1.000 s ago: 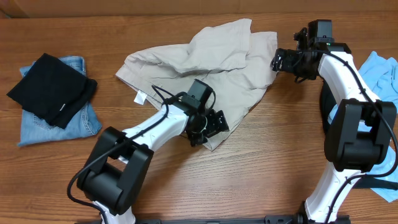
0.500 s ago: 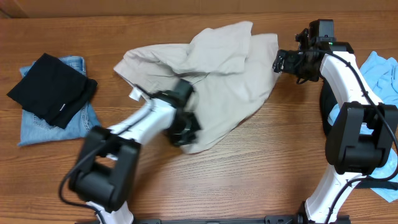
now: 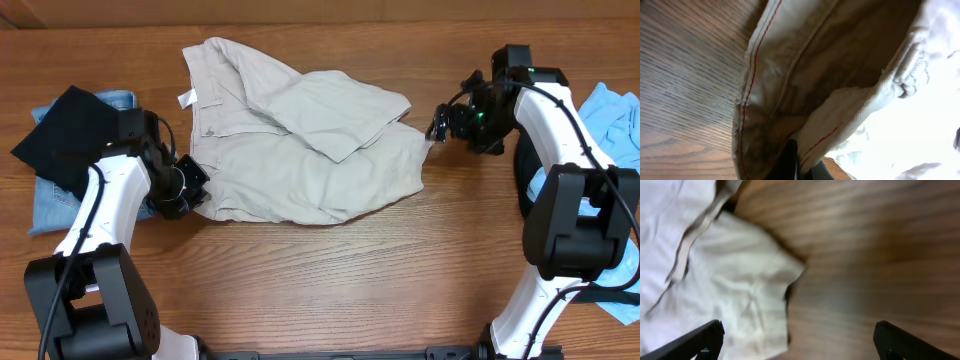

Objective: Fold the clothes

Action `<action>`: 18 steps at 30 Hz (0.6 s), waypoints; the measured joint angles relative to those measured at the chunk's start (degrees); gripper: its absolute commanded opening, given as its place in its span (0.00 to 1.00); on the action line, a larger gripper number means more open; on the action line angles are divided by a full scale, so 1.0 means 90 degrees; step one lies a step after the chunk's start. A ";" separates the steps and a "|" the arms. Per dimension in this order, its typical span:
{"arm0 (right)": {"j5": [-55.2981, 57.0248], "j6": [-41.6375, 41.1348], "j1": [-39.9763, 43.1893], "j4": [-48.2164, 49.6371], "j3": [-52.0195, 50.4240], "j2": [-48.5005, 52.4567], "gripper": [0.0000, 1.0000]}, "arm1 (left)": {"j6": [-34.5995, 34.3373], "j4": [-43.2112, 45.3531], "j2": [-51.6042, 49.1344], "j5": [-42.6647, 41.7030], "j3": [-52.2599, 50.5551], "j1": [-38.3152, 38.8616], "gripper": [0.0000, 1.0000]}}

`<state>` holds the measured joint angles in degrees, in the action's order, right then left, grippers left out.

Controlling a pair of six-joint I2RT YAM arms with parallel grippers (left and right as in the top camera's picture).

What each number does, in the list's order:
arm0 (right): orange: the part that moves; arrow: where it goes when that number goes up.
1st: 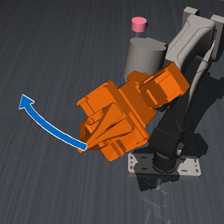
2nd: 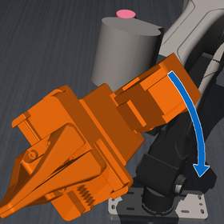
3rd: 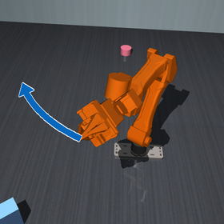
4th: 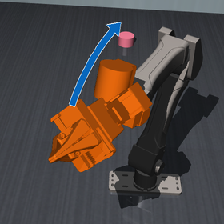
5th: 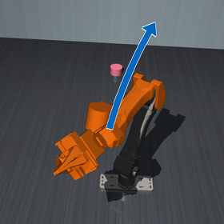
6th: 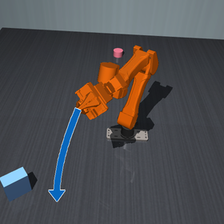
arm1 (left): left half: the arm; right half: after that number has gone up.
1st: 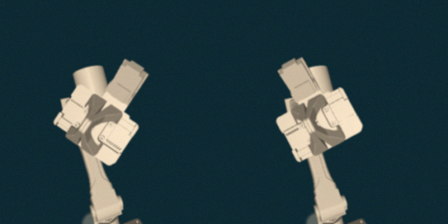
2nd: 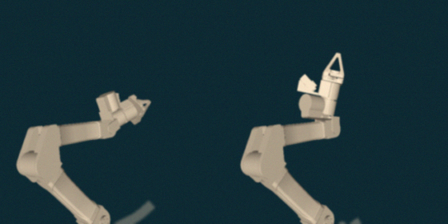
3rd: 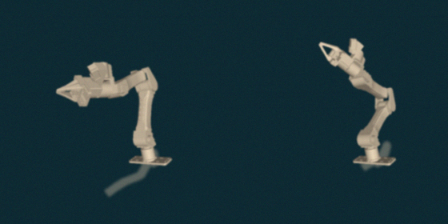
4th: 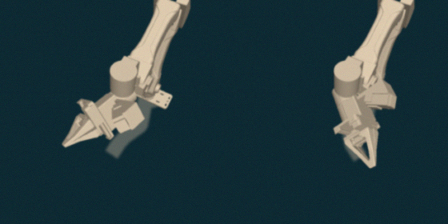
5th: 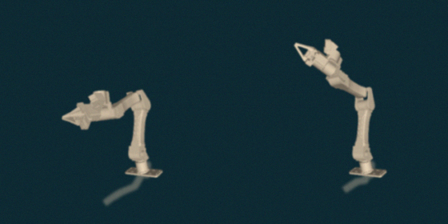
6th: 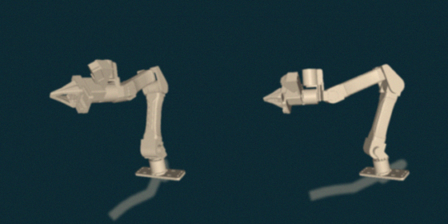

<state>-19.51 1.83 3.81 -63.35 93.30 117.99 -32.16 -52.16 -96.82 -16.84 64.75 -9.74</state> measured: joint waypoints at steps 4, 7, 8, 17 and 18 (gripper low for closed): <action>-0.0216 0.0267 -0.0124 -0.0138 0.0000 0.0000 1.00 | 0.0117 0.0024 0.0000 0.0027 0.0000 0.0058 0.04; -0.0313 0.0367 -0.0333 -0.0070 -0.0010 0.0000 1.00 | 0.0124 0.0063 0.0000 0.0075 0.0000 0.0085 0.04; -0.0335 0.0389 -0.0410 0.0051 -0.0049 -0.0002 1.00 | 0.0121 0.0058 0.0000 0.0090 0.0000 0.0085 0.04; -0.0223 0.0265 -0.0695 0.1219 -0.1093 -0.0041 1.00 | 0.0243 0.0051 0.0000 0.0141 0.0000 0.0085 0.05; -0.0221 0.0245 -0.0685 0.1282 -0.1180 -0.0041 0.99 | 0.0260 0.0053 0.0000 0.0143 0.0000 0.0085 0.05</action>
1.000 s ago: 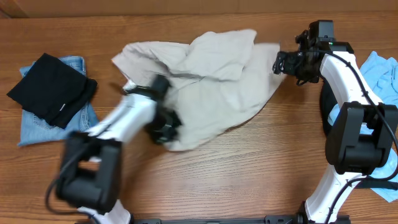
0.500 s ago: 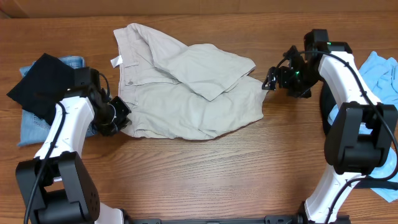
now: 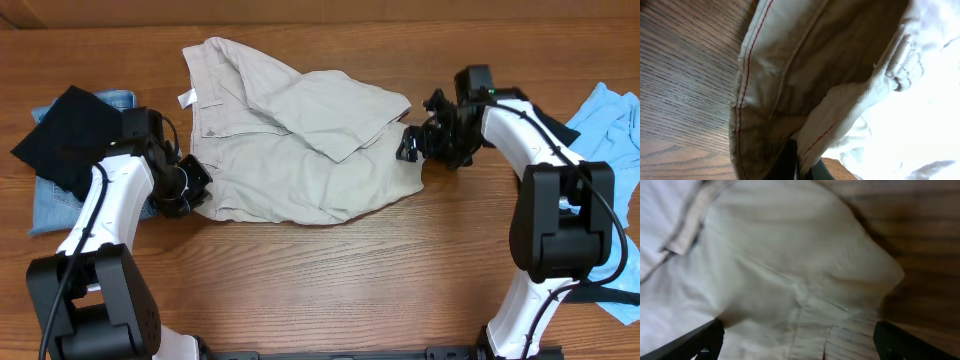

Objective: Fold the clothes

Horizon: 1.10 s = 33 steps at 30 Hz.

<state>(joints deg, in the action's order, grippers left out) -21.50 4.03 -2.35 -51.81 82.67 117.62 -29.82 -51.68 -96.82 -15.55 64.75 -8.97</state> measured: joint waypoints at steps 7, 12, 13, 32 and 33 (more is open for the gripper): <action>-0.0716 0.0053 0.0002 0.0250 -0.0189 0.0000 0.29 | 0.0005 0.0007 0.0000 0.0000 0.0000 0.0000 0.06; -0.1581 0.0350 0.0015 0.0328 -0.0189 -0.0002 0.04 | 0.0015 0.0010 0.0000 0.0000 0.0000 0.0000 0.06; -0.1656 0.0374 0.0022 0.0260 -0.0180 -0.0002 0.04 | 0.0029 0.0010 0.0000 0.0000 0.0000 0.0000 0.06; -0.0527 -0.0942 0.2120 -0.2662 0.2681 -0.1059 0.65 | 0.0148 0.0000 0.0000 0.0328 -0.0002 0.0078 0.05; -0.0464 -0.0942 0.2086 -0.2737 0.2664 -0.1025 0.65 | 0.0148 0.0002 0.0000 0.0338 0.0000 0.0078 0.05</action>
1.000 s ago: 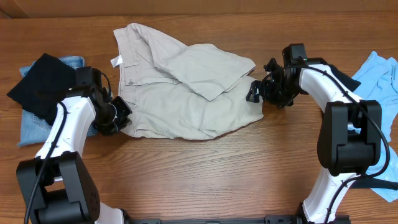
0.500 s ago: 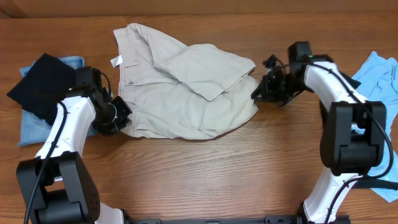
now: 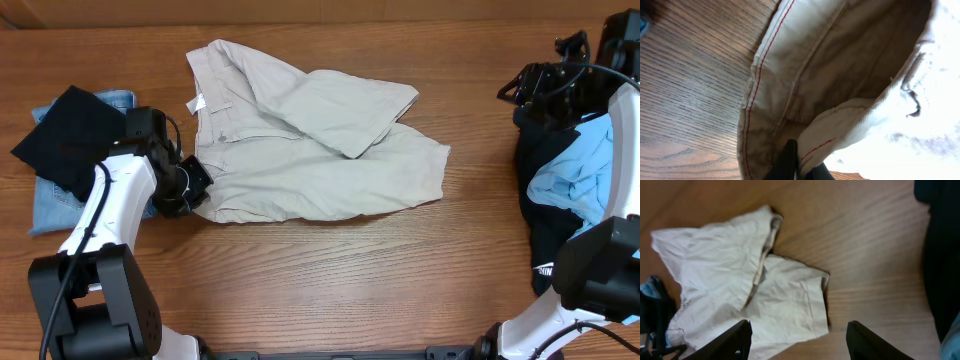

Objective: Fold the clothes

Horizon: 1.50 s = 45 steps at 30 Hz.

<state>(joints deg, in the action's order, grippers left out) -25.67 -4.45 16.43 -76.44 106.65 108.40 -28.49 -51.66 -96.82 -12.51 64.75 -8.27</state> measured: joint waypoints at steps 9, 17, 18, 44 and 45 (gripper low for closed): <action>0.0289 0.0350 -0.0578 -0.0423 -0.0670 0.0262 0.72 | 0.0002 -0.0002 0.0000 0.0044 0.0000 0.0000 0.05; 0.0236 0.0452 -0.0877 0.0879 -0.2965 0.0325 0.75 | 0.0002 -0.0002 0.0000 0.0063 -0.0002 0.0000 0.06; 0.0209 0.0447 -0.0886 0.0962 -0.3067 0.0328 0.76 | 0.0002 0.0000 0.0000 0.0066 -0.0002 0.0000 0.06; -0.0376 0.0274 -0.1394 0.0238 -0.2385 0.0197 0.15 | 0.0002 0.0022 0.0000 0.0087 -0.0002 0.0000 0.06; -0.0260 0.0277 -0.1311 -0.0002 -0.1899 0.0163 0.18 | 0.0002 0.0022 0.0000 0.0085 -0.0002 0.0000 0.06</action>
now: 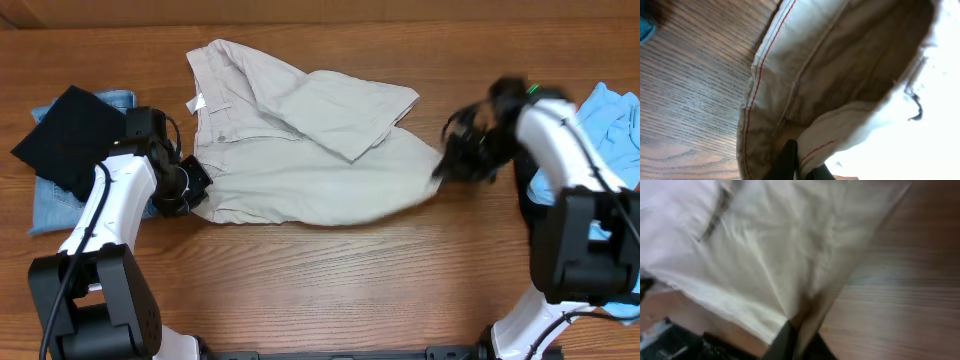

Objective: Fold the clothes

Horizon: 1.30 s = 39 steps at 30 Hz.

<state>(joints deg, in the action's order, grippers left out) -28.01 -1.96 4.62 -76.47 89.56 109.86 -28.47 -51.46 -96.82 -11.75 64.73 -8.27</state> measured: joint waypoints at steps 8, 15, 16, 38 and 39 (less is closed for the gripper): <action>0.1078 -0.0321 0.0624 -0.0746 0.1792 -0.0566 0.39 | 0.0022 -0.0005 0.0000 0.0005 0.0000 0.0000 0.06; 0.1345 -0.0427 0.0546 -0.0634 0.0772 -0.0532 0.45 | 0.0022 -0.0007 0.0000 0.0005 0.0000 0.0000 0.06; 0.1355 -0.0427 0.0522 -0.0476 0.0500 -0.0532 0.46 | 0.0022 -0.0005 0.0000 0.0005 0.0000 0.0000 0.07; 0.0199 0.0034 -0.0464 0.4223 -0.3514 -0.0515 0.04 | 0.0022 0.0029 0.0000 0.0005 0.0000 0.0000 0.07; 0.0170 0.0007 -0.0500 0.4104 -0.3531 -0.0508 0.04 | 0.0022 0.0029 0.0000 0.0005 0.0000 0.0000 0.07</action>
<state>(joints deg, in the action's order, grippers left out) -26.48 -1.89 0.12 -39.53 57.78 105.30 -28.27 -51.20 -96.82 -11.70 64.73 -8.27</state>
